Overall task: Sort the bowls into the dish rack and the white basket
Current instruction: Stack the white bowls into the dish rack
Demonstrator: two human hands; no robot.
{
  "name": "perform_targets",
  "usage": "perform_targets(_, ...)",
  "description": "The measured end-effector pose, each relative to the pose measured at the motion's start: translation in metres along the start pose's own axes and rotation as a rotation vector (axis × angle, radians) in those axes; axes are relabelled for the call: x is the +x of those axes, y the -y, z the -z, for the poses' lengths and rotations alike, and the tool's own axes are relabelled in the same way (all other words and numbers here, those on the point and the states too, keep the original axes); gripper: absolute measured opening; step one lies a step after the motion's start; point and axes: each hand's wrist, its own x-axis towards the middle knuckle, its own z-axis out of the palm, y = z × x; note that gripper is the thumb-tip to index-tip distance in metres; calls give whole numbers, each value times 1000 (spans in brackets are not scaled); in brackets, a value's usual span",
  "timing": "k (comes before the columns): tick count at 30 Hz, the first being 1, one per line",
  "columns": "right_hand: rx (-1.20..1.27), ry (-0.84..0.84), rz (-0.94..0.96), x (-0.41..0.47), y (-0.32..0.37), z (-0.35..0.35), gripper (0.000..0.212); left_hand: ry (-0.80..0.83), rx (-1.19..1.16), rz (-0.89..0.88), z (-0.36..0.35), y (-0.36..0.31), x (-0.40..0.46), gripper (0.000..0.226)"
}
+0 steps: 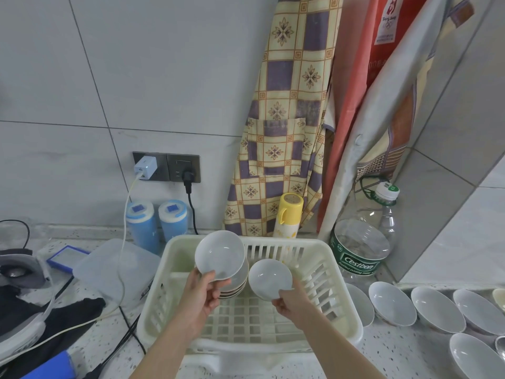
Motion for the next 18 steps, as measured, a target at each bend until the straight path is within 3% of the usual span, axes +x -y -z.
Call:
perform_targets(10, -47, -55, -51, 1, 0, 1, 54, -8, 40, 10, -3, -1, -2, 25)
perform_targets(18, -166, -155, 56, -2, 0, 4, 52, 8, 58, 14, -2, 1, 0, 28)
